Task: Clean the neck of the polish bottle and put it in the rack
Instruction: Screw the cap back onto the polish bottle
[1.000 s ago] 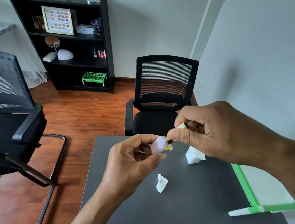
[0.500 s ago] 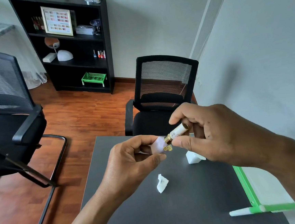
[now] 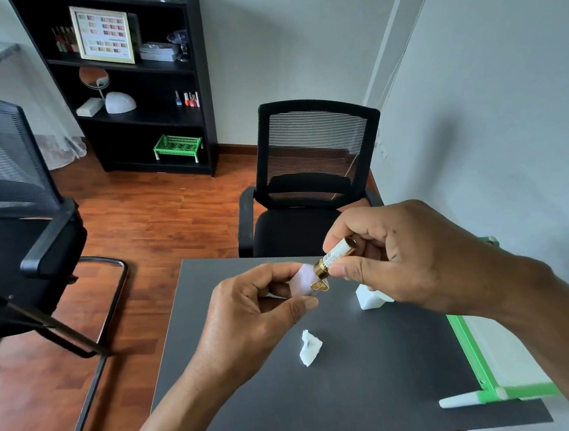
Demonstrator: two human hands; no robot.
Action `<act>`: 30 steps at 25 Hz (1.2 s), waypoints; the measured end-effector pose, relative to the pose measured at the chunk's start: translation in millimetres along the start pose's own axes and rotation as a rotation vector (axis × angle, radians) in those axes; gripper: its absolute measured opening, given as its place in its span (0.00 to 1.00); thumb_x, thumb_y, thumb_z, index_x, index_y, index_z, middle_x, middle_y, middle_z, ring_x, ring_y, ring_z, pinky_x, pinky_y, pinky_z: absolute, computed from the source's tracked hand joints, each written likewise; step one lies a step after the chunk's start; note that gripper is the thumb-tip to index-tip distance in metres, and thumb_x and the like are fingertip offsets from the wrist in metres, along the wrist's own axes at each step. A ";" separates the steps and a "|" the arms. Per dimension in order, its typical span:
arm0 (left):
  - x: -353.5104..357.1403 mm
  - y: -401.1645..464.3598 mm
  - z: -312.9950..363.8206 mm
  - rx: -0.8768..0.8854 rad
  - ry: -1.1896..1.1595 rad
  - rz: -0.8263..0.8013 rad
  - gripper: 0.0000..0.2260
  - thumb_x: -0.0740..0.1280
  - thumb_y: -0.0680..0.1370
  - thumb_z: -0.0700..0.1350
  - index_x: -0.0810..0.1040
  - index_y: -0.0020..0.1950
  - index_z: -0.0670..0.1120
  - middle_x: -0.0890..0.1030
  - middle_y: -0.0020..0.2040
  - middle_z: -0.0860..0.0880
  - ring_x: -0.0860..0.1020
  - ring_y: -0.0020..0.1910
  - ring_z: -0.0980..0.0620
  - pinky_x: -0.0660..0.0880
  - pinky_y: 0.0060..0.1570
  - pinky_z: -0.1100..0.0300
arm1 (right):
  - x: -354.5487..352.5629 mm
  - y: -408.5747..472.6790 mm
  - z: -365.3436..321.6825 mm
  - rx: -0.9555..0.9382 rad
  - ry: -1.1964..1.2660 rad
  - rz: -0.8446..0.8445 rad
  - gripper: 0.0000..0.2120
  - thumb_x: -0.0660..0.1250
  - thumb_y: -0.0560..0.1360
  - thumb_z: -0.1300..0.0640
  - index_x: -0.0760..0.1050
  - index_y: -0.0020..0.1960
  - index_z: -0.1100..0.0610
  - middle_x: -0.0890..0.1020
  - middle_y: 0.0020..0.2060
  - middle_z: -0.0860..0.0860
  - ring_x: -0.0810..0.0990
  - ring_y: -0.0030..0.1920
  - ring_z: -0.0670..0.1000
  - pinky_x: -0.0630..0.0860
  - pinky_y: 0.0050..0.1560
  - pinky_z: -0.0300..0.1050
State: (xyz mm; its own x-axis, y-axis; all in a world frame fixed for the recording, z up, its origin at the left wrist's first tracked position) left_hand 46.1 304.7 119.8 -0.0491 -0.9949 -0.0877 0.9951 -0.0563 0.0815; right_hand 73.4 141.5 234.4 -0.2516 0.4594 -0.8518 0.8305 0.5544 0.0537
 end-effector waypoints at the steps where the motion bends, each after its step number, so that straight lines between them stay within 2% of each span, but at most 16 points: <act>1: 0.9 0.0 -1.7 -0.002 0.005 -0.002 0.14 0.81 0.74 0.37 0.89 0.53 0.55 0.91 0.46 0.50 0.89 0.45 0.51 0.85 0.48 0.61 | 1.7 0.3 3.0 0.007 0.022 -0.001 0.03 0.74 0.77 0.49 0.81 0.48 0.46 0.81 0.29 0.50 0.78 0.30 0.51 0.77 0.30 0.44; 7: 5.6 -0.2 -8.2 -0.017 -0.014 -0.019 0.13 0.80 0.74 0.40 0.89 0.54 0.56 0.91 0.47 0.49 0.88 0.46 0.47 0.85 0.49 0.55 | 12.4 -2.9 14.0 0.014 0.136 0.041 0.02 0.74 0.77 0.50 0.82 0.49 0.47 0.83 0.33 0.50 0.80 0.31 0.50 0.81 0.32 0.47; 11: 14.5 5.8 -15.5 -0.048 -0.045 -0.050 0.13 0.79 0.73 0.41 0.89 0.53 0.57 0.90 0.47 0.47 0.86 0.46 0.38 0.84 0.50 0.44 | 14.6 -10.4 27.6 0.076 0.231 0.106 0.05 0.74 0.75 0.50 0.82 0.50 0.47 0.85 0.38 0.47 0.83 0.36 0.47 0.83 0.37 0.46; 16: 49.2 15.6 -20.7 -0.039 -0.076 -0.162 0.18 0.79 0.74 0.33 0.89 0.54 0.56 0.91 0.48 0.49 0.88 0.47 0.46 0.86 0.51 0.51 | 7.5 -39.7 47.9 0.179 0.247 0.209 0.04 0.75 0.74 0.53 0.83 0.49 0.49 0.84 0.40 0.47 0.84 0.38 0.50 0.83 0.41 0.52; 18: 77.3 20.3 -24.1 -0.048 -0.094 -0.224 0.18 0.80 0.74 0.34 0.89 0.54 0.56 0.91 0.46 0.48 0.88 0.45 0.47 0.86 0.48 0.52 | 0.1 -59.2 64.8 0.243 0.229 0.244 0.04 0.75 0.74 0.53 0.83 0.49 0.49 0.84 0.39 0.45 0.83 0.37 0.47 0.83 0.40 0.47; 20: 108.6 24.4 -27.2 -0.067 -0.095 -0.276 0.16 0.80 0.74 0.34 0.90 0.54 0.54 0.90 0.45 0.47 0.87 0.44 0.44 0.85 0.46 0.48 | -10.2 -80.7 81.5 0.292 0.191 0.277 0.05 0.76 0.74 0.54 0.83 0.49 0.49 0.85 0.39 0.44 0.83 0.38 0.46 0.81 0.39 0.41; 22: 140.0 29.1 -29.5 -0.081 -0.087 -0.316 0.15 0.80 0.74 0.35 0.90 0.53 0.54 0.89 0.43 0.44 0.85 0.41 0.42 0.84 0.45 0.47 | -21.3 -102.2 99.9 0.351 0.150 0.320 0.05 0.77 0.74 0.55 0.84 0.49 0.49 0.85 0.38 0.39 0.83 0.37 0.42 0.76 0.36 0.30; 24: 172.2 35.1 -31.9 -0.093 -0.088 -0.341 0.14 0.80 0.74 0.37 0.90 0.53 0.56 0.88 0.41 0.45 0.81 0.37 0.51 0.79 0.39 0.55 | -32.5 -123.1 121.5 0.419 0.118 0.358 0.06 0.78 0.74 0.57 0.84 0.48 0.49 0.83 0.34 0.32 0.81 0.34 0.37 0.71 0.33 0.24; 27: 223.3 41.7 -38.4 -0.099 -0.077 -0.387 0.13 0.80 0.75 0.38 0.90 0.54 0.55 0.88 0.38 0.56 0.81 0.35 0.61 0.76 0.36 0.70 | -47.4 -151.3 161.1 0.507 0.065 0.412 0.05 0.78 0.73 0.54 0.84 0.48 0.47 0.82 0.36 0.30 0.81 0.37 0.36 0.71 0.34 0.24; 28: 239.1 43.2 -44.1 -0.110 -0.058 -0.386 0.13 0.80 0.75 0.38 0.89 0.56 0.53 0.89 0.40 0.56 0.82 0.35 0.62 0.77 0.37 0.70 | -49.9 -160.2 174.8 0.536 0.049 0.422 0.05 0.78 0.73 0.52 0.83 0.48 0.47 0.82 0.37 0.29 0.81 0.38 0.36 0.72 0.35 0.24; 30: 263.4 44.2 -62.2 -0.162 -0.009 -0.367 0.11 0.79 0.76 0.38 0.89 0.57 0.48 0.90 0.44 0.51 0.84 0.37 0.59 0.82 0.41 0.63 | -50.5 -174.7 200.2 0.568 0.044 0.438 0.05 0.77 0.73 0.53 0.83 0.48 0.47 0.81 0.37 0.27 0.80 0.37 0.35 0.71 0.34 0.24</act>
State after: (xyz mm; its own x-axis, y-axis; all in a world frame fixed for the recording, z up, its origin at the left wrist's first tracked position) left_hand 82.5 45.4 38.5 -0.4042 -0.9118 -0.0730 0.9118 -0.3953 -0.1114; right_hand 40.5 -117.5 163.7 0.1538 0.5910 -0.7919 0.9871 -0.1284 0.0958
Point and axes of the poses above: each hand's wrist, its own y-axis towards the middle knuckle, its own x-axis out of the palm, z = x × y, the point moved 9 cm from there along y, towards the middle knuckle
